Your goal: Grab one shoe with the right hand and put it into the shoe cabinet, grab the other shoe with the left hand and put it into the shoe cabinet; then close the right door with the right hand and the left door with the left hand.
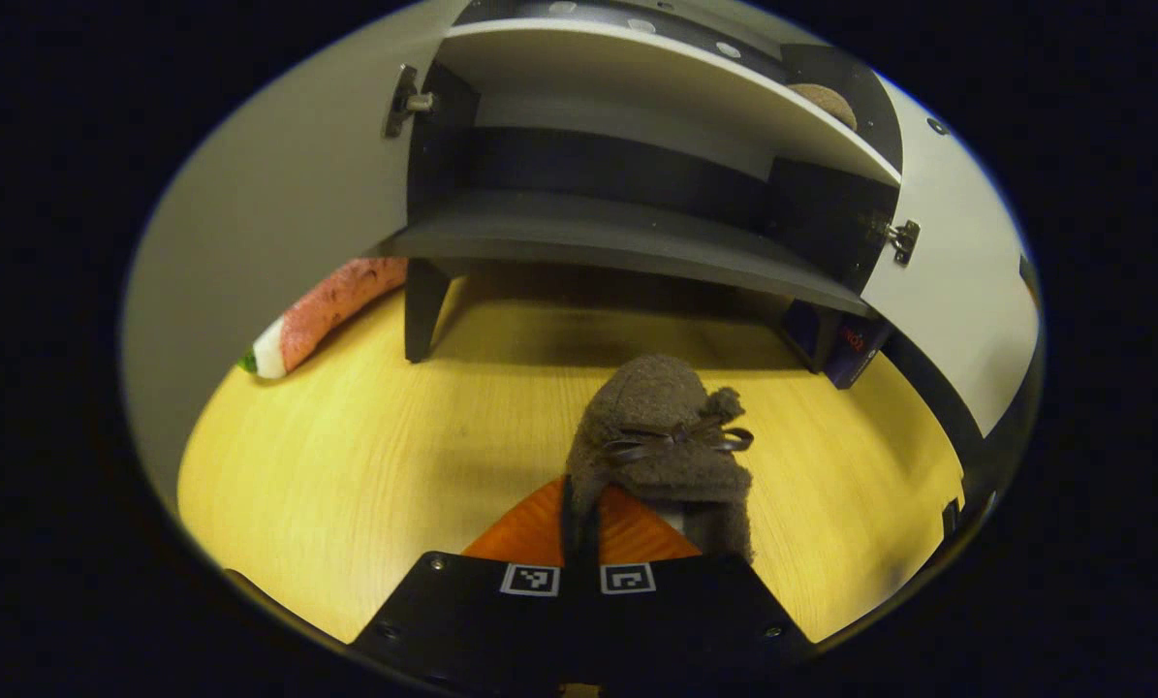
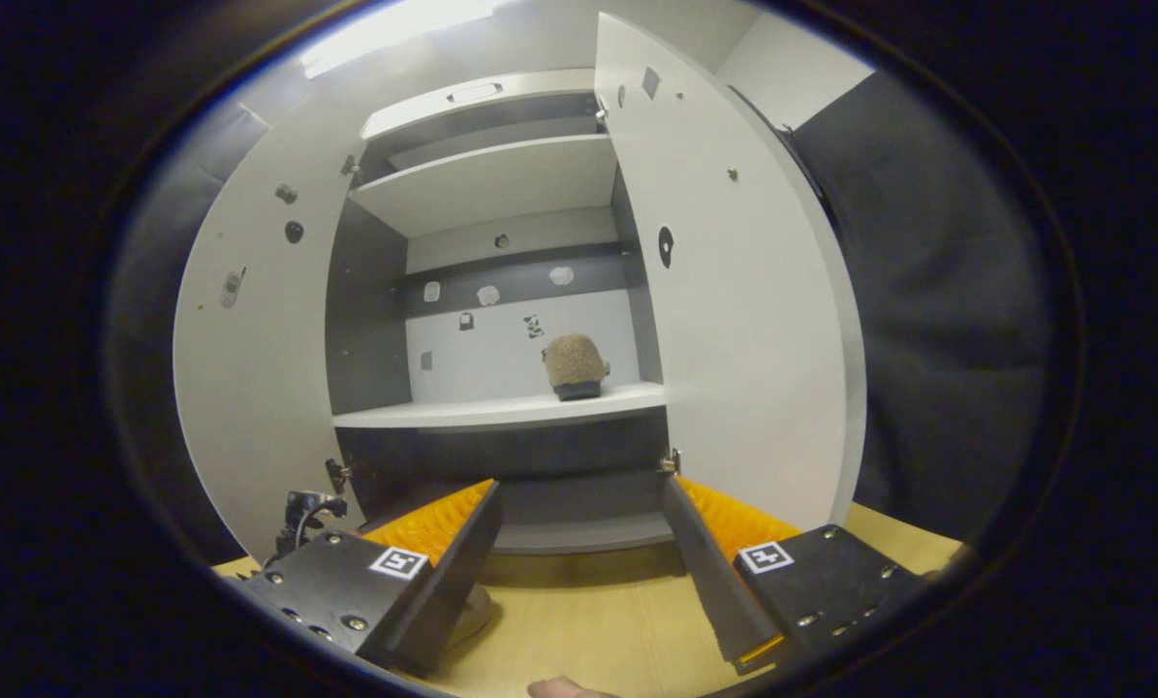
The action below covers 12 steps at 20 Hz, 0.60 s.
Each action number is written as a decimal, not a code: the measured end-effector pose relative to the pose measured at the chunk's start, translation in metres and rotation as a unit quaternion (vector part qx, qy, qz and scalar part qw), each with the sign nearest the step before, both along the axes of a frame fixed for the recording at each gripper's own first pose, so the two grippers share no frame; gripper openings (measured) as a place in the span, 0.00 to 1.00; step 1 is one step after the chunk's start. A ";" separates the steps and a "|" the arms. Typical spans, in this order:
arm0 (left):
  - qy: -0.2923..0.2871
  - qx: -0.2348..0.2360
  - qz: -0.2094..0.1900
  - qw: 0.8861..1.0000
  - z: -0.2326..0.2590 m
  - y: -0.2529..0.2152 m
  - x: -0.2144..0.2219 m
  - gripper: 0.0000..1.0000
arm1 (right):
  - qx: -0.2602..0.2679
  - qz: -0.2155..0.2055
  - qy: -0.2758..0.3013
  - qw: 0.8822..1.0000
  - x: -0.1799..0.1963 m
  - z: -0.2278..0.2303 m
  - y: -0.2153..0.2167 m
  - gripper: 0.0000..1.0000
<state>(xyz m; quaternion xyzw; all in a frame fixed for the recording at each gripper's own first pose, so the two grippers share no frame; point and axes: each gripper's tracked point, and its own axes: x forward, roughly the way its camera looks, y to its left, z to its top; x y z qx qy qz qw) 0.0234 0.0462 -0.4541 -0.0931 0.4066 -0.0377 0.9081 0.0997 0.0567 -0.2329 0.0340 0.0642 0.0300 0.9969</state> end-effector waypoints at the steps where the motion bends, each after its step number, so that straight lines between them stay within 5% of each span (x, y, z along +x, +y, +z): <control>1: -0.015 0.007 0.004 1.000 0.012 0.004 0.002 0.01 | -0.001 -0.001 -0.001 1.000 -0.001 0.000 -0.002 0.98; 5: -0.096 0.041 0.020 0.994 0.075 0.020 0.019 0.01 | 0.007 0.000 -0.001 1.000 -0.003 0.000 -0.011 1.00; 12: -0.190 0.031 0.034 0.981 0.179 0.011 0.051 0.02 | 0.018 0.011 -0.016 1.000 -0.003 0.023 -0.026 1.00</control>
